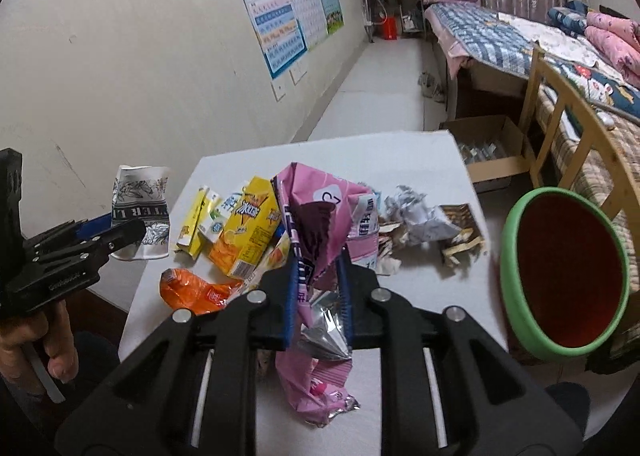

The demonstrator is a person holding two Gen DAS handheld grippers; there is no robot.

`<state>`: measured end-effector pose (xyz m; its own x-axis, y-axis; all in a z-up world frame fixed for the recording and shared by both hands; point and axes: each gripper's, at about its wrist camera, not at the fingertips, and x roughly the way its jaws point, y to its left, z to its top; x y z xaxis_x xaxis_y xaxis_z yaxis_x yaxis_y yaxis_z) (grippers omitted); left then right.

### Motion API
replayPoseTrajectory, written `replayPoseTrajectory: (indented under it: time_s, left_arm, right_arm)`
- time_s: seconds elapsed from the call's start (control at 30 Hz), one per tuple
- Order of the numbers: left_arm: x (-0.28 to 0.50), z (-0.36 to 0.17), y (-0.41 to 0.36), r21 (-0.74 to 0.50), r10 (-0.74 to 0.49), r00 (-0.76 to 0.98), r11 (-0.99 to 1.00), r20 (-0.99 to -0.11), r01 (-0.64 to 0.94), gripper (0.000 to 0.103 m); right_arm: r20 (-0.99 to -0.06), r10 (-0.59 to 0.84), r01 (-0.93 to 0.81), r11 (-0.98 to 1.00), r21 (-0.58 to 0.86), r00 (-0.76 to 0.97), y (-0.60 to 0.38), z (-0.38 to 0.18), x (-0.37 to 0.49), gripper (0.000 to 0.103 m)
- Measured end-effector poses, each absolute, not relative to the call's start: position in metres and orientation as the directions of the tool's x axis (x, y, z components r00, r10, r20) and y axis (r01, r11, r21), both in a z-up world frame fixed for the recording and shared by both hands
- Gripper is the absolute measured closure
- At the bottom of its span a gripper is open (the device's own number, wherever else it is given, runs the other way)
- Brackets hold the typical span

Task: Collect trash
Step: 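Grasp the patterned paper cup with the left gripper while the right grasps the pink wrapper, then carry cup and pink wrapper over the green bin and open both grippers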

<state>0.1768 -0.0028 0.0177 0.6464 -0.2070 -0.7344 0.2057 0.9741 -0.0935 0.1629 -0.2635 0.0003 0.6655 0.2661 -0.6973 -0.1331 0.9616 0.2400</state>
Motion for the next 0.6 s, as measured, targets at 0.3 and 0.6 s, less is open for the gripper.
replayPoseTrajectory:
  time_s: [0.3, 0.6]
  left_arm:
    - [0.171, 0.029, -0.062, -0.136, -0.269, 0.648, 0.959, -0.712, 0.249, 0.059]
    - [0.194, 0.028, -0.161, -0.169, -0.384, 0.594, 0.907, -0.707, 0.386, 0.058]
  right_arm:
    - [-0.670, 0.201, -0.056, 0.971, 0.233, 0.715, -0.322, 0.016, 0.141, 0.085]
    - [-0.661, 0.055, 0.093, 0.978, 0.187, 0.749, -0.411, 0.024, 0.134, 0.085]
